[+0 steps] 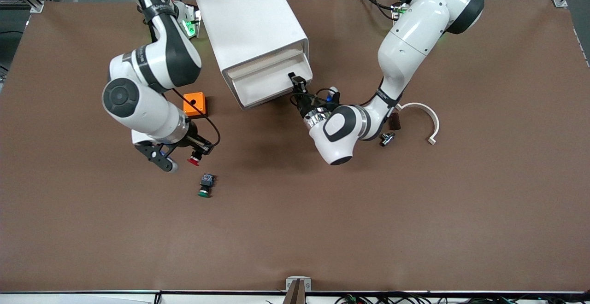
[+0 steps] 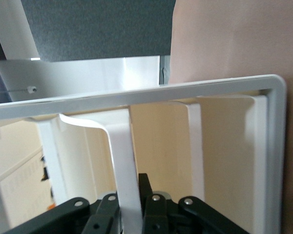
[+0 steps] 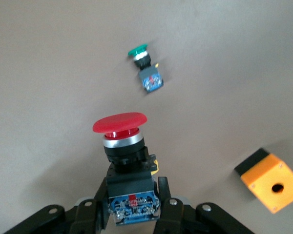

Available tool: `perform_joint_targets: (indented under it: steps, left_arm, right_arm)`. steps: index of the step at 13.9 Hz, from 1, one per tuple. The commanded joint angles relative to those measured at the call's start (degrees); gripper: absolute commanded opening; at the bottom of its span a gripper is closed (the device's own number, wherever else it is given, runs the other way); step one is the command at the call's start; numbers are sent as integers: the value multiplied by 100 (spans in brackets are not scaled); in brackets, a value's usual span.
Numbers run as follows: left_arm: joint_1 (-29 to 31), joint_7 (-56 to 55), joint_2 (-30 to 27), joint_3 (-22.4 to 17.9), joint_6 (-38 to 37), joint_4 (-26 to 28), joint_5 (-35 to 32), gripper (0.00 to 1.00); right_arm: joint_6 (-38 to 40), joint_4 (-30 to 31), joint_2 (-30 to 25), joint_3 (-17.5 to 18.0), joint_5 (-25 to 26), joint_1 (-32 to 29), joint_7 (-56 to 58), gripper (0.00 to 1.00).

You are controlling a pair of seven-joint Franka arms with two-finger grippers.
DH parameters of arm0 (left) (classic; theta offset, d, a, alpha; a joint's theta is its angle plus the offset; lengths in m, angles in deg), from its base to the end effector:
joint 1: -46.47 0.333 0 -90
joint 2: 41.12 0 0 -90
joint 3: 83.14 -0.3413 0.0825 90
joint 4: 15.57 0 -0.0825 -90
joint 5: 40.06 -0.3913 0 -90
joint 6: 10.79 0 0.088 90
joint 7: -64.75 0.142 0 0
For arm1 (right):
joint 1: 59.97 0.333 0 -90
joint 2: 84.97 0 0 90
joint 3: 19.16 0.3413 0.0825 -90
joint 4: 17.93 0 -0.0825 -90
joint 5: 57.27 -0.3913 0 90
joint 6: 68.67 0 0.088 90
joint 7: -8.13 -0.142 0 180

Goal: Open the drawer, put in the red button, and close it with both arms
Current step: 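Pull the drawer open with the left gripper while the right gripper carries the button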

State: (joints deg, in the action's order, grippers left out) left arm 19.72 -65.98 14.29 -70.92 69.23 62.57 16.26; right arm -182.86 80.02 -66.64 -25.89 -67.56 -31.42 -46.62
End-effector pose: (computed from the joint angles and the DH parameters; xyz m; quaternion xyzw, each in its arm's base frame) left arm 0.4571 -0.4966 0.1763 -0.4208 -0.6247 0.5695 0.3292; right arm 0.6008 0.2649 0.3887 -0.9463 0.3167 0.0519 0.0390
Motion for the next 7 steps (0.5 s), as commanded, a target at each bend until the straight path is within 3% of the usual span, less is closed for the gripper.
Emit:
perform_joint_targets:
  steps: [1,7]
  left_arm:
    - [195,48,84,-9,-21,-62,98,12]
    - [477,65,119,-44,-4,-62,89,13]
  right_arm:
    - [11,225,-268,-48,-96,501,-850,0]
    - [-24,251,-347,-56,-96,1328,-2327,0]
